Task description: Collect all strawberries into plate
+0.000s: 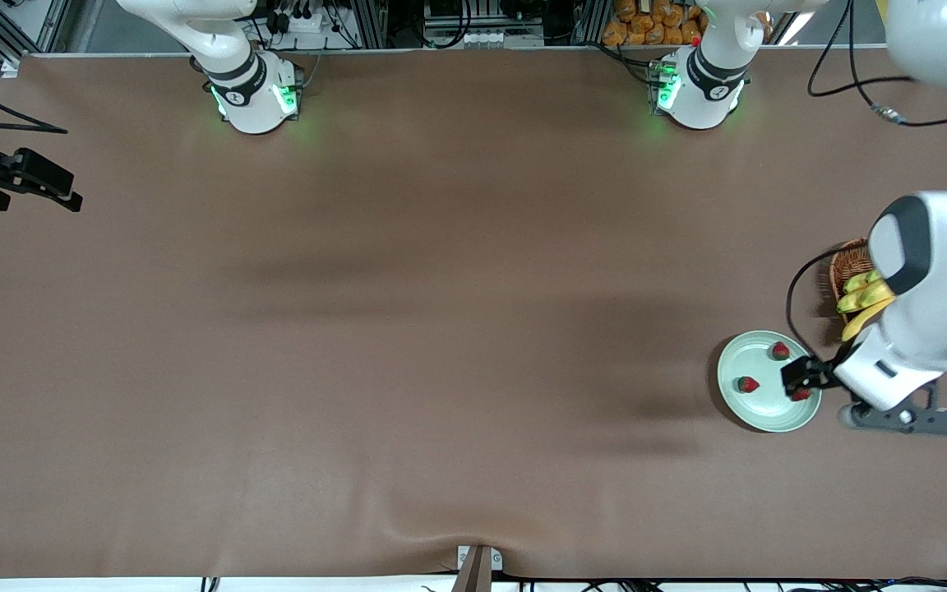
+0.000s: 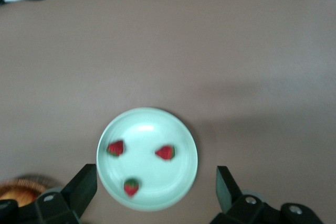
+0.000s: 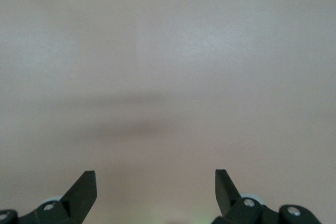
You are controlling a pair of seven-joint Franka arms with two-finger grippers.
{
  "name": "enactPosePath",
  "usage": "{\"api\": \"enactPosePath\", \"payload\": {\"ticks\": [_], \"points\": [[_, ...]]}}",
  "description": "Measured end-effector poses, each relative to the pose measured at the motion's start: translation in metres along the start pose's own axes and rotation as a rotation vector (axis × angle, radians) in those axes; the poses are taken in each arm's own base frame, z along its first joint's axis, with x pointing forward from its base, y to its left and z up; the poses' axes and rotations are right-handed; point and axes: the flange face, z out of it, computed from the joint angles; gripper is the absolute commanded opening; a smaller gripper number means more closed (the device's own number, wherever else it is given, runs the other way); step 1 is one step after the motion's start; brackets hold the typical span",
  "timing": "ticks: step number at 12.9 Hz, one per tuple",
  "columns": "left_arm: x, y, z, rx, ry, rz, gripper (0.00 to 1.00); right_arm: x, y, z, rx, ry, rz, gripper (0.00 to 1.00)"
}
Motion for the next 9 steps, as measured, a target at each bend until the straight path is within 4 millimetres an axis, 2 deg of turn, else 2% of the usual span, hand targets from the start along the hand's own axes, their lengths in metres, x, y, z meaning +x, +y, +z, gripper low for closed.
{"api": "enactPosePath", "payload": {"ticks": [3,9], "points": [[-0.026,-0.006,-0.043,0.004,-0.051,-0.014,1.00,0.000,0.000,0.000,0.000,0.000,0.000,1.00],[-0.077,-0.021,-0.109,-0.002,-0.161,-0.019,1.00,0.000,0.000,0.000,0.000,0.001,0.000,1.00]]}}
